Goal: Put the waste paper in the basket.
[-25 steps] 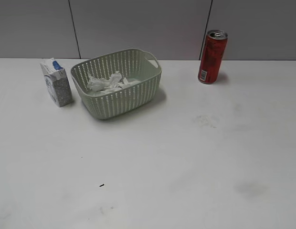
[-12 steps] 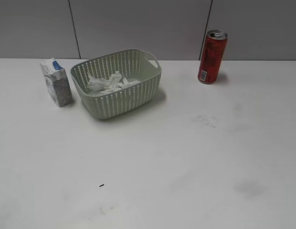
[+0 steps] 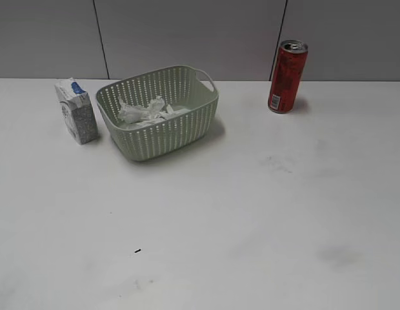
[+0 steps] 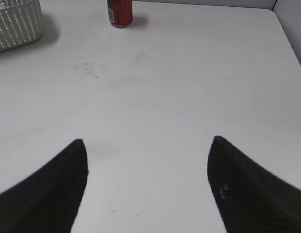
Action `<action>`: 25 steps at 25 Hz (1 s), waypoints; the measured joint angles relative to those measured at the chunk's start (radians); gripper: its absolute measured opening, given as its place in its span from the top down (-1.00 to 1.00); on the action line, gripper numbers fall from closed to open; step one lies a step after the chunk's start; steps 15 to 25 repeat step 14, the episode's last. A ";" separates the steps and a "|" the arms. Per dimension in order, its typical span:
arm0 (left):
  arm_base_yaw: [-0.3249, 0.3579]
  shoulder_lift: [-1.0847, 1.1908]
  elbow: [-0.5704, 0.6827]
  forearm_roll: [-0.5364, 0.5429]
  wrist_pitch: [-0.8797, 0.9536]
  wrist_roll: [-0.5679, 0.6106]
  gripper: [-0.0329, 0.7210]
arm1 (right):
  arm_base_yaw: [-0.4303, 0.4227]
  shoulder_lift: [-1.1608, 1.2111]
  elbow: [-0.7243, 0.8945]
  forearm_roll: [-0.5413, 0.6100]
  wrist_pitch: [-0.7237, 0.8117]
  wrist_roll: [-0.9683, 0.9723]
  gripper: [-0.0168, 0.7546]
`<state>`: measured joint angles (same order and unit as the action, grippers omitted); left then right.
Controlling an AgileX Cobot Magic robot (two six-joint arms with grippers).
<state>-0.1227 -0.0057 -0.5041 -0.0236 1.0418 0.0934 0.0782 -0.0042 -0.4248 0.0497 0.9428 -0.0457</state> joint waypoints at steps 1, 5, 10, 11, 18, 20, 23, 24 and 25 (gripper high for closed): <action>0.000 0.000 0.000 0.000 0.000 0.000 0.27 | 0.000 0.000 0.000 0.000 0.000 0.000 -0.55; 0.000 0.000 0.000 0.000 0.000 0.000 0.27 | 0.001 0.000 0.000 0.000 0.000 0.000 -0.55; 0.000 0.000 0.000 0.000 0.000 0.000 0.27 | 0.001 0.000 0.000 0.000 0.000 0.000 -0.55; 0.000 0.000 0.000 0.000 0.000 0.000 0.27 | 0.001 0.000 0.000 0.000 0.000 0.000 -0.55; 0.000 0.000 0.000 0.000 0.000 0.000 0.27 | 0.001 0.000 0.000 0.000 0.000 0.000 -0.55; 0.000 0.000 0.000 0.000 0.000 0.000 0.27 | 0.001 0.000 0.000 0.000 0.000 0.000 -0.55; 0.000 0.000 0.000 0.000 0.000 0.000 0.27 | 0.001 0.000 0.000 0.000 0.000 0.000 -0.55; 0.000 0.000 0.000 0.000 0.000 0.000 0.27 | 0.001 0.000 0.000 0.000 0.000 0.000 -0.55; 0.000 0.000 0.000 0.000 0.000 0.000 0.27 | 0.001 0.000 0.000 0.000 0.000 0.000 -0.55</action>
